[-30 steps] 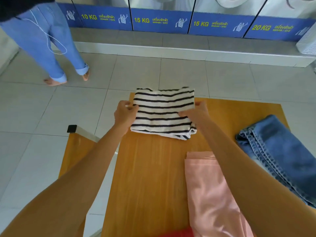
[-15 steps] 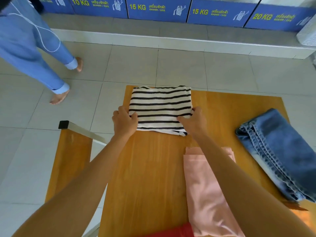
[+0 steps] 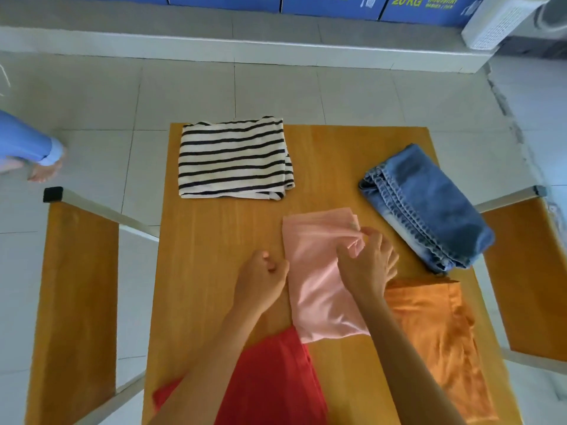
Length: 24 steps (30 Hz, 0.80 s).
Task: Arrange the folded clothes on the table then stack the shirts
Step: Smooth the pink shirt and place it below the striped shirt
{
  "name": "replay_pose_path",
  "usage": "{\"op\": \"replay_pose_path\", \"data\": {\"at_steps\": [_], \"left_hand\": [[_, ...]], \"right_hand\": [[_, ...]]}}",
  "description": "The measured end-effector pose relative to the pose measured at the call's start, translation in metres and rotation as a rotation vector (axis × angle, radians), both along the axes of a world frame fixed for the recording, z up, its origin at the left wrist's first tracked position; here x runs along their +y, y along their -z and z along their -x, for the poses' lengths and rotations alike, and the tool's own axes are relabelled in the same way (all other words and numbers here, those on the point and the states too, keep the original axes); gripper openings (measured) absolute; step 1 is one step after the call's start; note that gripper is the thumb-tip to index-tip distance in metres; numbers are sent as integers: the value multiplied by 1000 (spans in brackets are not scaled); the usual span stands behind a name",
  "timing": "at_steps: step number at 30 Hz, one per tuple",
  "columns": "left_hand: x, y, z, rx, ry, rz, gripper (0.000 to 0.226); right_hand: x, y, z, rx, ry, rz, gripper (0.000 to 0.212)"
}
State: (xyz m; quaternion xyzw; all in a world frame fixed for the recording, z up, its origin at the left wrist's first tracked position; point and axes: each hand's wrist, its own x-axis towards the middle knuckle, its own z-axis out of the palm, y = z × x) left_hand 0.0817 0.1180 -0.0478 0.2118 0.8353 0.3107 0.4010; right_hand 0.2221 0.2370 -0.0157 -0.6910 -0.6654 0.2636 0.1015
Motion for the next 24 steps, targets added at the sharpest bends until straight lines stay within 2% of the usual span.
{"op": "replay_pose_path", "data": {"at_steps": [3, 7, 11, 12, 14, 16, 18, 20, 22, 24], "left_hand": [[-6, -1, -27, -28, -8, 45, 55], [-3, -3, -41, -5, -11, 31, 47], [-6, 1, -32, -22, 19, 105, 51], [-8, 0, -28, 9, 6, 128, 54], [-11, -3, -17, 243, -59, 123, 67], [-10, -12, -4, 468, -139, 45, 76], [-5, -16, 13, 467, -126, -58, 79], [4, -9, 24, 446, 28, -70, 83], [11, -2, 24, 479, 160, -22, 84], [12, 5, 16, 598, 200, 84, 88]], "right_hand": [[-4, 7, -28, 16, 73, 157, 89], [-2, 14, -32, -16, -31, 253, 74], [10, 13, -18, 9, -153, 259, 70], [13, 14, -15, 18, -228, 244, 67], [15, 14, -10, 25, -404, 230, 62], [12, 13, -6, 29, -530, 218, 73], [0, 8, -9, 51, -457, 186, 82], [-19, 3, -22, 75, -231, 125, 81], [-38, 2, -41, 50, -35, 130, 78], [-51, 5, -55, 39, 64, 231, 80]]}}
